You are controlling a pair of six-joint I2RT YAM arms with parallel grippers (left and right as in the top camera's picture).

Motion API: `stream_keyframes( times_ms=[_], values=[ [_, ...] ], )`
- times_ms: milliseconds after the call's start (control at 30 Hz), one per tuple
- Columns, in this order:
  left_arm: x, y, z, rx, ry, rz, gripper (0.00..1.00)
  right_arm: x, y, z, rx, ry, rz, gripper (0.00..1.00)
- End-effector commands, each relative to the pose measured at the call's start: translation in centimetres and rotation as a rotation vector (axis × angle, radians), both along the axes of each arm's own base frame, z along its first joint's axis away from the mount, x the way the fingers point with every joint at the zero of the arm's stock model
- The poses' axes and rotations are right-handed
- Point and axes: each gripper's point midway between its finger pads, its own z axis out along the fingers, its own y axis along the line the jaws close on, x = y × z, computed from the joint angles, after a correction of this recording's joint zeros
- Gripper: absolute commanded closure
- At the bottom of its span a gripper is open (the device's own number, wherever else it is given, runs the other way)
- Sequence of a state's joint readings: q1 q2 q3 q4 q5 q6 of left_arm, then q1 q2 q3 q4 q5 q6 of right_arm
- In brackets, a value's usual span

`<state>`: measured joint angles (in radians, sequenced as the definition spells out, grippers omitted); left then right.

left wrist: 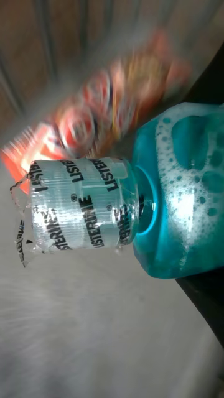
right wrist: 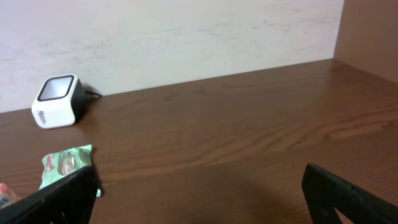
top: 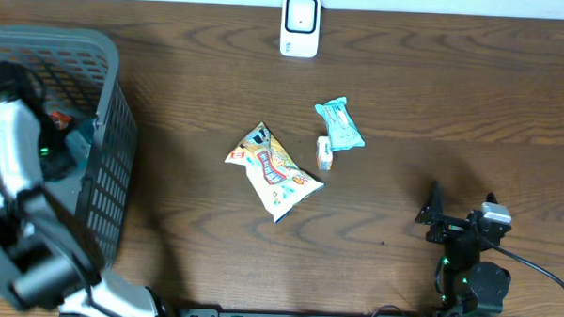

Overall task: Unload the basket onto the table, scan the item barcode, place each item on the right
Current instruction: 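Grasp the blue Listerine bottle in the basket and lift it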

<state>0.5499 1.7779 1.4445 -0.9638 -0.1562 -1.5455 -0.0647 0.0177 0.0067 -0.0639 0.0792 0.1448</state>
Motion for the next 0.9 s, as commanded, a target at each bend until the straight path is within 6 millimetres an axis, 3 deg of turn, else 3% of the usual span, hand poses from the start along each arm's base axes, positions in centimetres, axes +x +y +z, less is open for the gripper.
stream_keyframes(
  times_ms=[0, 333, 467, 600, 700, 867],
  values=[
    [-1.2, 1.0, 4.9, 0.095, -0.065, -0.046, 0.49, -0.1, -0.2, 0.0, -0.011, 0.002, -0.009, 0.01],
    [-3.2, -0.1, 13.2, 0.236, -0.258, -0.043, 0.50, 0.0, -0.2, 0.0, -0.011, 0.002, -0.009, 0.01],
    [-5.0, -1.5, 18.1, 0.321, -0.399, -0.043, 0.49, 0.0, -0.2, 0.0, -0.011, 0.002, -0.009, 0.01],
    [-6.1, -4.9, 22.7, 0.324, -0.605, -0.110, 0.49, -0.1, -0.2, 0.0, -0.011, 0.002, -0.009, 0.01],
    [-5.5, -7.9, 24.6, 0.266, -0.733, -0.206, 0.49, -0.1, -0.2, 0.0, -0.011, 0.002, -0.009, 0.01],
    [-3.1, -14.4, 25.0, 0.112, -0.817, -0.457, 0.50, -0.1, -0.2, 0.0, -0.011, 0.002, -0.009, 0.01]
  ],
)
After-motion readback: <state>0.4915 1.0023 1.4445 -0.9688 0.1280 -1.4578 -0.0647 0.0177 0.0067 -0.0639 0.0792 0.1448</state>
